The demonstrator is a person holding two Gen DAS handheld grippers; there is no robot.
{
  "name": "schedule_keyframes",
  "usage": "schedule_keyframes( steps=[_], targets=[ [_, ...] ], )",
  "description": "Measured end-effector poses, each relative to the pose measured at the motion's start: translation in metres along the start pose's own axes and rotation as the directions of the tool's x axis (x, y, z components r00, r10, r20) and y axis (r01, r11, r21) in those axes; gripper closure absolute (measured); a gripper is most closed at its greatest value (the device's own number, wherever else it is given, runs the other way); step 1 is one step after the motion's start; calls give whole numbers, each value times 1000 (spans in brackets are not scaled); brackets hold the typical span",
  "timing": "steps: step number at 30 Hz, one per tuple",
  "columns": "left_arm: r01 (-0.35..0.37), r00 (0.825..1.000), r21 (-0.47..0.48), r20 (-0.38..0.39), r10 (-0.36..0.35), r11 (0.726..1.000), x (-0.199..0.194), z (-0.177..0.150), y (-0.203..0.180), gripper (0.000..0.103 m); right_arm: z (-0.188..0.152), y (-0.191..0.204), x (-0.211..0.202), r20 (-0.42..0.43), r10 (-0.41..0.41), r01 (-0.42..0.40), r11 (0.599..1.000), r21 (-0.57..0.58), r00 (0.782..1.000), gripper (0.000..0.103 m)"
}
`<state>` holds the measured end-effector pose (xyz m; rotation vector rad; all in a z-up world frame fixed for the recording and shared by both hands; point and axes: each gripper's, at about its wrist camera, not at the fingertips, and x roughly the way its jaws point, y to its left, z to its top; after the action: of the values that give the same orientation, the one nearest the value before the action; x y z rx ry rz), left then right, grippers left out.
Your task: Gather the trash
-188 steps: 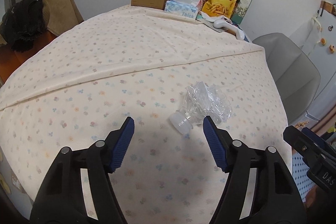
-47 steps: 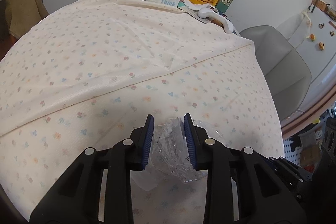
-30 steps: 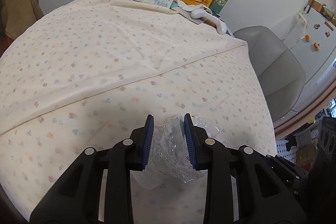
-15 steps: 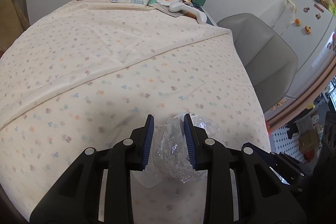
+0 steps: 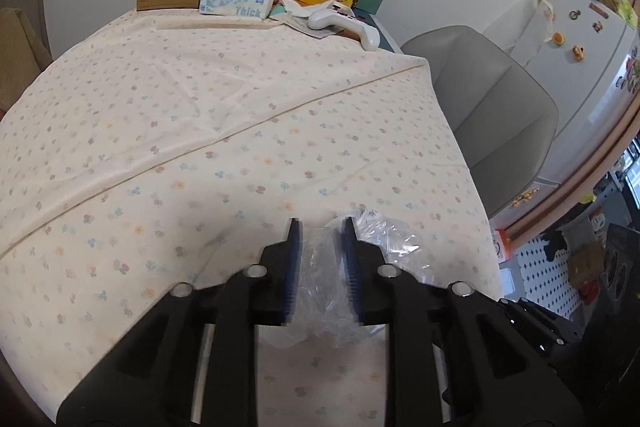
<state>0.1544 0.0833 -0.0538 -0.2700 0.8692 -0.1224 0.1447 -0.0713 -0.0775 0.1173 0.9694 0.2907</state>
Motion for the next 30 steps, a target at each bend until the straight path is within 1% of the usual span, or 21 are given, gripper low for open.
schedule_keyframes(
  steps=[1, 3, 5, 6, 8, 9, 10, 11, 12, 13, 14, 18, 20, 21, 22, 23, 24, 30],
  targets=[
    [-4, 1000, 3, -10, 4, 1000, 2, -1, -1, 101, 0, 1, -1, 4, -1, 1, 1000, -2, 1000, 59],
    [-18, 1000, 13, -18, 19, 1000, 5, -2, -1, 101, 0, 0, -1, 2, -4, 4, 1000, -2, 1000, 59],
    [-19, 999, 37, -42, 20, 999, 12, -4, -3, 101, 0, -1, 2, -8, -8, 8, 1000, 1, 1000, 59],
    [-22, 999, 37, -41, 23, 999, 13, -5, -3, 99, -1, -2, 4, -15, -11, 11, 1000, 1, 1000, 59],
    [-31, 998, 18, -45, 32, 999, 15, -5, 2, 94, -1, -3, 5, -18, -11, 11, 1000, 2, 1000, 59],
    [-27, 998, 4, -50, 27, 1000, 15, -4, 5, 85, -1, -4, 5, -18, -11, 11, 1000, 3, 1000, 59],
    [-21, 998, -18, -52, 20, 1000, 15, -2, 9, 71, -1, -4, 5, -17, -12, 12, 1000, 3, 1000, 59],
    [-15, 999, -33, -47, 14, 999, 14, -1, 11, 65, -1, -5, 4, -15, -14, 15, 1000, 4, 1000, 59],
    [-5, 999, -40, -37, 4, 999, 12, 1, 13, 56, -1, -6, 4, -15, -16, 16, 1000, 8, 1000, 59],
    [-1, 999, -40, -33, 0, 999, 12, 2, 13, 50, 0, -8, 5, -17, -16, 16, 1000, 15, 1000, 59],
    [3, 1000, -38, -31, -5, 999, 11, 3, 12, 49, 0, -10, 5, -18, -17, 17, 1000, 20, 1000, 59],
    [28, 999, -7, -42, -28, 1000, 16, 3, 0, 48, -1, -15, 4, -19, -26, 26, 999, 31, 999, 59],
    [31, 997, 9, -69, -30, 999, 24, 1, -5, 48, -2, -16, 3, -19, -28, 29, 999, 35, 999, 59],
    [34, 996, 9, -80, -33, 999, 27, -1, -5, 51, -3, -16, 2, -20, -28, 29, 999, 35, 999, 59],
    [46, 994, 8, -97, -45, 999, 32, -2, -6, 58, -3, -16, 3, -22, -27, 28, 999, 35, 999, 59],
    [56, 992, 7, -114, -55, 998, 36, -4, -7, 62, -4, -15, 3, -23, -27, 28, 999, 34, 999, 59],
    [61, 991, 9, -122, -59, 998, 38, -5, -8, 62, -4, -14, 4, -25, -27, 28, 999, 31, 999, 59],
    [76, 991, 25, -110, -73, 997, 33, -7, -10, 66, -8, -10, 11, -40, -36, 37, 999, 25, 999, 60]
  ],
)
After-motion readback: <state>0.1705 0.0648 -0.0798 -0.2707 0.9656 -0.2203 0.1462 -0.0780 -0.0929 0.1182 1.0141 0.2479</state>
